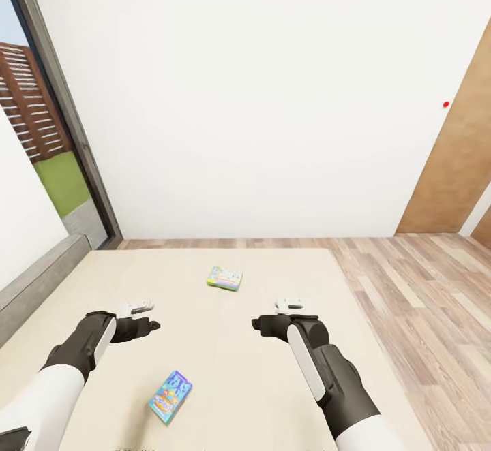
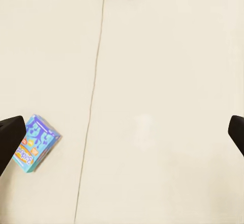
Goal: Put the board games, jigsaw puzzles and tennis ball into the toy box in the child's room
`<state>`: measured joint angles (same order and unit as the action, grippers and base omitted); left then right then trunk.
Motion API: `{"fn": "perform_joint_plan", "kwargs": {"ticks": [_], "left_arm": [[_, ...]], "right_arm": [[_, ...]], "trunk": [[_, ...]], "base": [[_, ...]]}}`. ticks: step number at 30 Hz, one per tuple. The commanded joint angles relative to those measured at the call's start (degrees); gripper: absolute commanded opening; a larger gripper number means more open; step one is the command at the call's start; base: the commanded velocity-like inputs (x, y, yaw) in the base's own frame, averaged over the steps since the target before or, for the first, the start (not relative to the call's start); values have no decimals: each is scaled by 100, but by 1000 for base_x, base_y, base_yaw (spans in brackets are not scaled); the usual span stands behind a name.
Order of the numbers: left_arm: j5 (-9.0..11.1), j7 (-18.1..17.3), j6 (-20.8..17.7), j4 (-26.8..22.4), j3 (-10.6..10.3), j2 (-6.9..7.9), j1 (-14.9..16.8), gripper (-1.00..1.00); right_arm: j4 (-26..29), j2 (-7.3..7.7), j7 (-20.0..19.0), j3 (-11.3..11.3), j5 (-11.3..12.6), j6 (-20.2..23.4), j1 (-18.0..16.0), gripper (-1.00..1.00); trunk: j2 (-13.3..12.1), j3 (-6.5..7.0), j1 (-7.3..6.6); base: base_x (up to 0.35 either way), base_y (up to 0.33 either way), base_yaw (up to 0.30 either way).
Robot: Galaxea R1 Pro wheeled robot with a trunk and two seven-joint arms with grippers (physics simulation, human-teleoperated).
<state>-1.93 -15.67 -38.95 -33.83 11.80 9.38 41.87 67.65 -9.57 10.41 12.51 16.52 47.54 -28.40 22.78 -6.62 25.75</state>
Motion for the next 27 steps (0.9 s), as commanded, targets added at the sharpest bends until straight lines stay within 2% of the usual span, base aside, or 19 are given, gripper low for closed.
{"fn": "perform_joint_plan", "kwargs": {"ticks": [1, 7, 27], "left_arm": [[-20, -33, -25, -6, 23, -2, 5, 100], [-21, -33, -8, -6, 26, 3, 5, 100], [-19, -40, 144, -9, 10, -4, 5, 100]], "right_arm": [[8, 0, 58, 11, 60, 8, -3, 100], [-78, 1, 66, 35, 60, -208, -3, 100], [-94, -1, 66, 51, 58, -237, 1, 100]], "trunk": [[14, -23, 3], [14, -55, 3], [14, -65, 3]], "base": [[0, 0, -3], [0, 0, -1], [0, 0, 0]]}}
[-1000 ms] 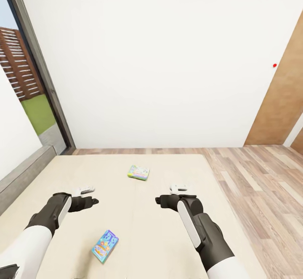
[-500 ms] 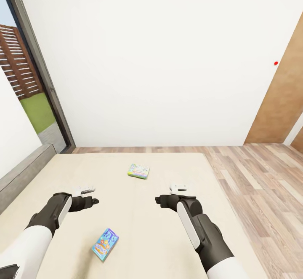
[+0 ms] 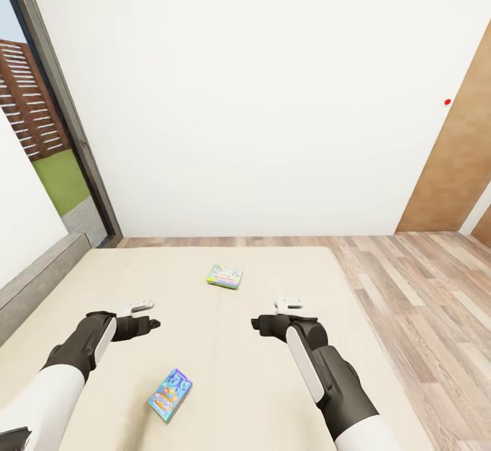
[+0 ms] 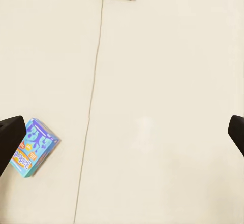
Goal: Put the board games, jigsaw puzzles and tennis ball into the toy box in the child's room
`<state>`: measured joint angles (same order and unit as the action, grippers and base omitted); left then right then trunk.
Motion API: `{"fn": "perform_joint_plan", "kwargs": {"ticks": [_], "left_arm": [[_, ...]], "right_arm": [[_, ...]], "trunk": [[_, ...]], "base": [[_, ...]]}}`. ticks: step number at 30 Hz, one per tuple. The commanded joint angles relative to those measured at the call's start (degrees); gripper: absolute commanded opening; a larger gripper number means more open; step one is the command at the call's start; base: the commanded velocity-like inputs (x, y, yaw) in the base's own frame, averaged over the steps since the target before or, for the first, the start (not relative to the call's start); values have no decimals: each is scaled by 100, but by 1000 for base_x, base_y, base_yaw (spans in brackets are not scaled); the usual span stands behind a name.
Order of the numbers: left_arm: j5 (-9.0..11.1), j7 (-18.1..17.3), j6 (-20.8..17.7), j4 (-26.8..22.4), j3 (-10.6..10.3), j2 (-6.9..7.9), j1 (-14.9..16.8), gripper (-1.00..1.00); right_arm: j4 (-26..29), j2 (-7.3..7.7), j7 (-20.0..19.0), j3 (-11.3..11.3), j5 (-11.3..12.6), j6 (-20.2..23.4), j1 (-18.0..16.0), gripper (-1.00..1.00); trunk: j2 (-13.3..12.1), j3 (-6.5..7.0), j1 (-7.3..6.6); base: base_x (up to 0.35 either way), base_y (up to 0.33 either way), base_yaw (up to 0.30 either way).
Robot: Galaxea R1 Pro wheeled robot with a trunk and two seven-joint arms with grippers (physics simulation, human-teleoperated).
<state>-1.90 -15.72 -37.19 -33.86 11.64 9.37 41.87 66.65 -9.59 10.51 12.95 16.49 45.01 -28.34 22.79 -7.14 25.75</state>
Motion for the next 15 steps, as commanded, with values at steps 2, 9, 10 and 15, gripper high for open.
{"fn": "perform_joint_plan", "kwargs": {"ticks": [2, 9, 10, 15], "left_arm": [[-21, -36, -29, -6, 24, -6, 5, 100], [-21, -41, -26, -6, 23, -6, 5, 100], [-21, -42, -26, -6, 26, -6, 5, 100], [-21, -40, -26, -6, 24, -5, 5, 100]], "right_arm": [[6, 1, 56, 6, 62, 17, -5, 100], [1, 1, 56, -1, 64, 17, -6, 100], [0, 1, 56, -2, 64, 17, -6, 100], [-2, 1, 56, -10, 66, 17, -6, 100]], "trunk": [[13, -25, 4], [13, -84, 4], [13, -93, 4], [13, -138, 4]], "base": [[0, 0, 0], [0, 0, 0], [0, 0, 0], [0, 0, 0]]}}
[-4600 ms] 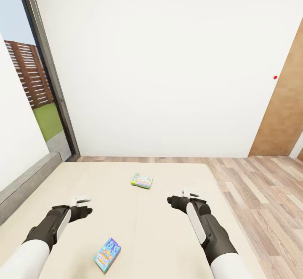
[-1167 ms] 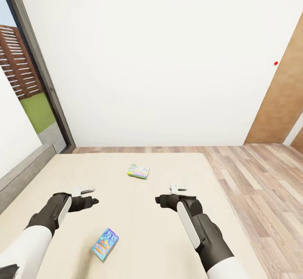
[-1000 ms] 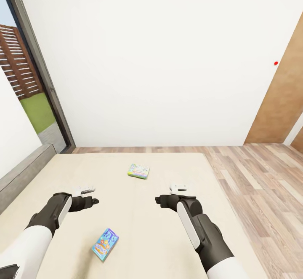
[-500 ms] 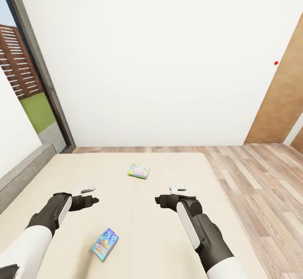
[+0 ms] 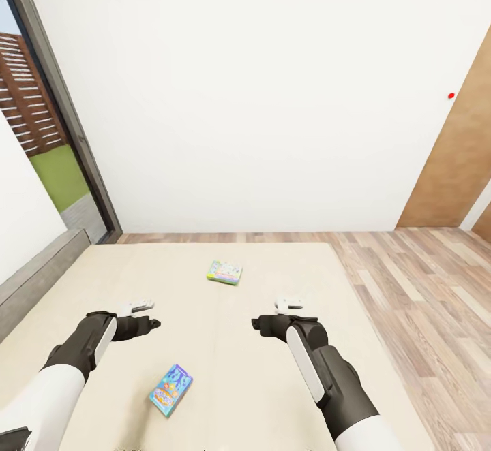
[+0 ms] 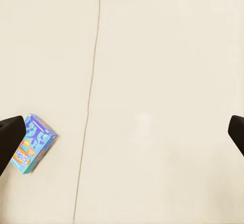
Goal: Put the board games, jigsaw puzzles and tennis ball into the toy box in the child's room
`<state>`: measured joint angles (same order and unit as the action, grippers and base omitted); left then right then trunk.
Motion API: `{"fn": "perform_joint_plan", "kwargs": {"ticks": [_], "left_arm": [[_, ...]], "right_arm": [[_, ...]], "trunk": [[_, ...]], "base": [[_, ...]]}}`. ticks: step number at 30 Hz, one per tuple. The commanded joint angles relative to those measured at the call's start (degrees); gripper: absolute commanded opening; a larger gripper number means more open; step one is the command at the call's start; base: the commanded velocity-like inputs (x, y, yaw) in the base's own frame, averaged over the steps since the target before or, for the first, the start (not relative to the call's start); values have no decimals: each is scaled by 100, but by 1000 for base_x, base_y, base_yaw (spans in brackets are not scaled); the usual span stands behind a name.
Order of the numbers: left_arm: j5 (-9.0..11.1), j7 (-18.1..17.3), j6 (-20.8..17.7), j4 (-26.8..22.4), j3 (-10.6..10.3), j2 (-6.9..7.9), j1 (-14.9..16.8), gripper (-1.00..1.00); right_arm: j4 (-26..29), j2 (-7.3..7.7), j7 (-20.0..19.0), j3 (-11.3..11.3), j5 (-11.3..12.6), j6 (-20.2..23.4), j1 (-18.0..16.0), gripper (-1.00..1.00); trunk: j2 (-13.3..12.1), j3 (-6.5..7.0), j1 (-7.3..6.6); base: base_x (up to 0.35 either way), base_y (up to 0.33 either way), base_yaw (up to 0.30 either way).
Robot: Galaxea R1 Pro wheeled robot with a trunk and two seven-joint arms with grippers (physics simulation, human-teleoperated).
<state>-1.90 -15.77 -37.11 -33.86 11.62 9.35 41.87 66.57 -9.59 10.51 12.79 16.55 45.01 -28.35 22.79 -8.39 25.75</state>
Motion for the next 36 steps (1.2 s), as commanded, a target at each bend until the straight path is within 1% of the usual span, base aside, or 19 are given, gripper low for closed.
{"fn": "perform_joint_plan", "kwargs": {"ticks": [1, 12, 36], "left_arm": [[-21, -33, -33, -7, 25, -3, 5, 100], [-21, -32, -25, -7, 17, -7, 5, 100], [-21, -33, -24, -15, 17, -3, 5, 100]], "right_arm": [[6, 1, 56, 6, 62, 17, -5, 100], [1, 1, 56, -10, 60, 17, -9, 100], [-3, 1, 56, -13, 59, 17, -5, 100]], "trunk": [[13, -22, 3], [13, -123, 3], [13, -344, 3]], "base": [[0, 0, 0], [58, 46, 0], [2, 2, 0]]}}
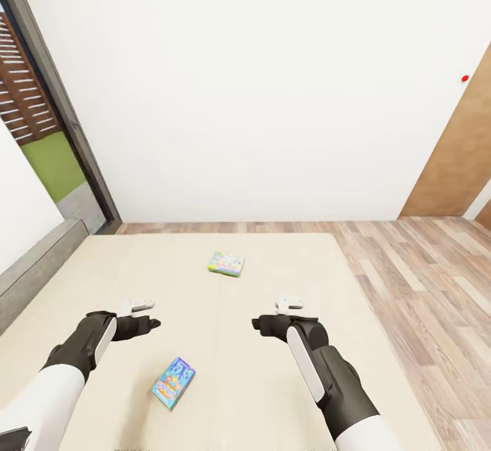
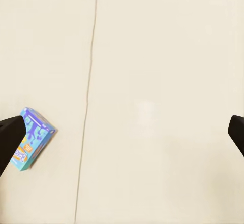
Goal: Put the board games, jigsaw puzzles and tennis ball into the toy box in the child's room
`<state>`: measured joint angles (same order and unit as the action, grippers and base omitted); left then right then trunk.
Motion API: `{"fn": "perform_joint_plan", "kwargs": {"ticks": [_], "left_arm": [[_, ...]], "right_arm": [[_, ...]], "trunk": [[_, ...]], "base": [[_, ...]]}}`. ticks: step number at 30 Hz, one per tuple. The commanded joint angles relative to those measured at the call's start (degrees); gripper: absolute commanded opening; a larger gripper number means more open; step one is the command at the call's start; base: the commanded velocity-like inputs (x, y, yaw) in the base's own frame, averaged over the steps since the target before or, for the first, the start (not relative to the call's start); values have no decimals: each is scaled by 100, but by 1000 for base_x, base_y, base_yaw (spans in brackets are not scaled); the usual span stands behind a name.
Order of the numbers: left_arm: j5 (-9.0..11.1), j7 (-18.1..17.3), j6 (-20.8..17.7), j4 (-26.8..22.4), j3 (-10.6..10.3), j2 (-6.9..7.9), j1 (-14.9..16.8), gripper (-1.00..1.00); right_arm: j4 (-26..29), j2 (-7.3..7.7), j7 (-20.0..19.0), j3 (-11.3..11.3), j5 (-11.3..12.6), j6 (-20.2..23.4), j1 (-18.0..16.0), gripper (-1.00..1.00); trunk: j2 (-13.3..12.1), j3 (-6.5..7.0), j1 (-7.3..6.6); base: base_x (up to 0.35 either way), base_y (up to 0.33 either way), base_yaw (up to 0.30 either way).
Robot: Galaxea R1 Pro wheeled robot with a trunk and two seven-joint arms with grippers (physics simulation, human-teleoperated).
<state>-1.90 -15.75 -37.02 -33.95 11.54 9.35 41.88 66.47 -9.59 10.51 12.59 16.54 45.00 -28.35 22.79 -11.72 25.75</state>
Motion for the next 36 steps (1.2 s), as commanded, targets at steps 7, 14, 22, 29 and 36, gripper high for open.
{"fn": "perform_joint_plan", "kwargs": {"ticks": [7, 14, 22, 29, 36], "left_arm": [[-21, -33, -33, -7, 24, -5, 5, 100], [-25, -33, -33, -7, 24, -10, 5, 100], [-26, -33, -33, -7, 24, -12, 5, 100], [-29, -33, -33, -7, 16, -28, 5, 100], [-34, -33, -33, -7, 16, -18, 5, 100]], "right_arm": [[6, 1, 56, 7, 61, 17, -5, 100], [6, 1, 56, 7, 60, 17, -6, 100], [6, 1, 56, 7, 60, -86, -8, 100], [6, 1, 56, 7, 60, -112, -12, 100], [6, 1, 56, 7, 59, -114, -10, 100]], "trunk": [[13, -77, 3], [13, -141, 3], [13, -215, 3], [13, -279, 3], [13, -344, 3]], "base": [[0, 0, 0], [0, 0, 0], [0, 0, 0], [0, 0, 0], [0, 0, 0]]}}
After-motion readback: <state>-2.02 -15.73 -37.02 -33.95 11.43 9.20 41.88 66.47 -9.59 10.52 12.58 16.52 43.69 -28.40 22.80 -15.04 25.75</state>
